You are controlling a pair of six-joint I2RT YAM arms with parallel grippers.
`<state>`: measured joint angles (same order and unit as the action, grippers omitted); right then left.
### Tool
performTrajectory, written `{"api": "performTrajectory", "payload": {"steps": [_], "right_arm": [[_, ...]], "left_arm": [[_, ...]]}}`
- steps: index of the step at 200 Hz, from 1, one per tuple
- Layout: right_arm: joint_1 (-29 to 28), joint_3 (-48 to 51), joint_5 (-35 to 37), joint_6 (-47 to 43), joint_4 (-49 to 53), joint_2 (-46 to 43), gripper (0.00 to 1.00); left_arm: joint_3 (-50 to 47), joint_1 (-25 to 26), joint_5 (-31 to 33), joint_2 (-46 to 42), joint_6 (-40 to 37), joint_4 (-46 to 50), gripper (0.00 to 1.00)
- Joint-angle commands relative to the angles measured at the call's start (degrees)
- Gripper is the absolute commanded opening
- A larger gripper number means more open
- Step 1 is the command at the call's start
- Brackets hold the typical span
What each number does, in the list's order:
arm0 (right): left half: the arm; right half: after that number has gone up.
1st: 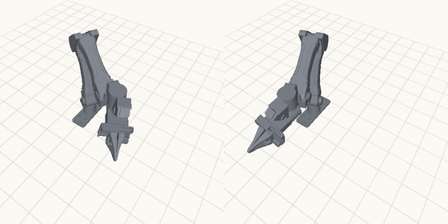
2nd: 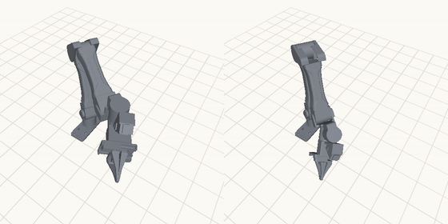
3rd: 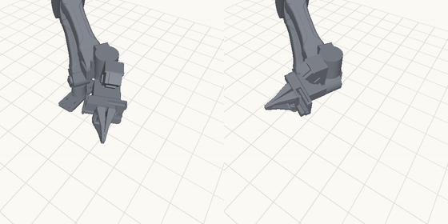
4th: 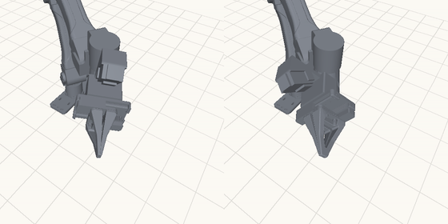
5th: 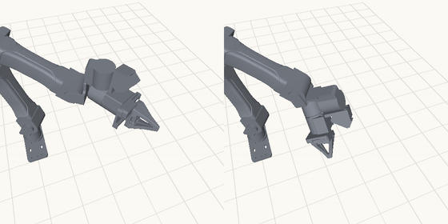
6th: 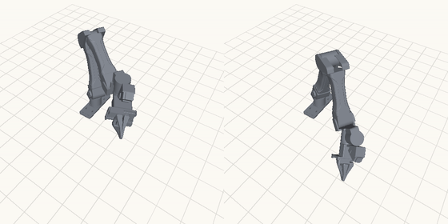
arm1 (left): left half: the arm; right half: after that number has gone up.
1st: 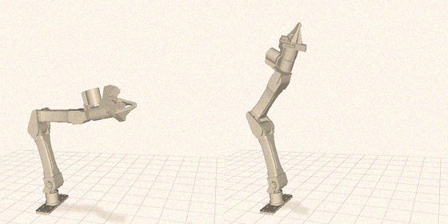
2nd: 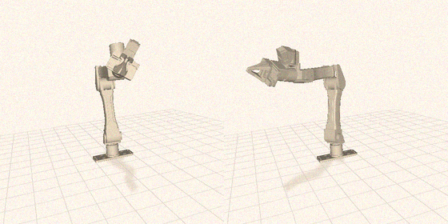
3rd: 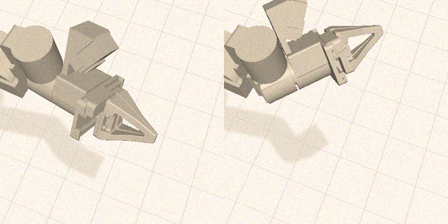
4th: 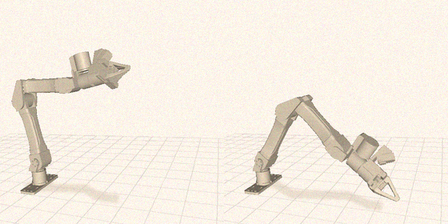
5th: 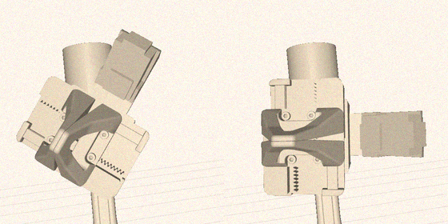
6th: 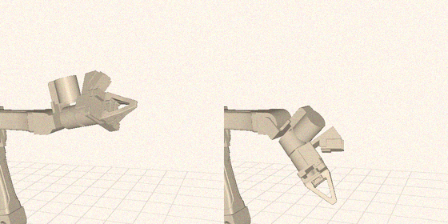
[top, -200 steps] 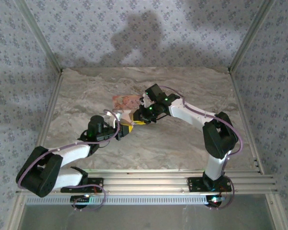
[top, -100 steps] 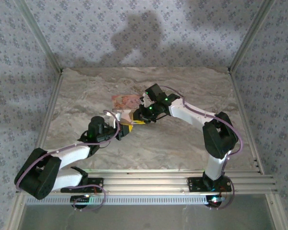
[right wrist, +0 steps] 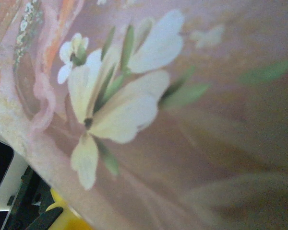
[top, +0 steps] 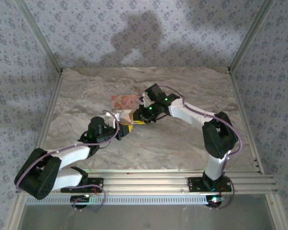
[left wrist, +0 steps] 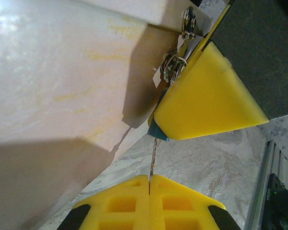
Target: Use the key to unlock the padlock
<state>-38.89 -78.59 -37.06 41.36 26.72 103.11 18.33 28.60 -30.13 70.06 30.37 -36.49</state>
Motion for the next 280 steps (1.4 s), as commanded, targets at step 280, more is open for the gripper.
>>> {"api": "performTrajectory", "payload": {"steps": [280], "right_arm": [[-2.93, 1.02, -4.78, -0.25, -2.71, 0.24, 0.00]], "left_arm": [[3.71, 1.00, -1.09, 2.44, 12.22, -18.99, 0.00]]}}
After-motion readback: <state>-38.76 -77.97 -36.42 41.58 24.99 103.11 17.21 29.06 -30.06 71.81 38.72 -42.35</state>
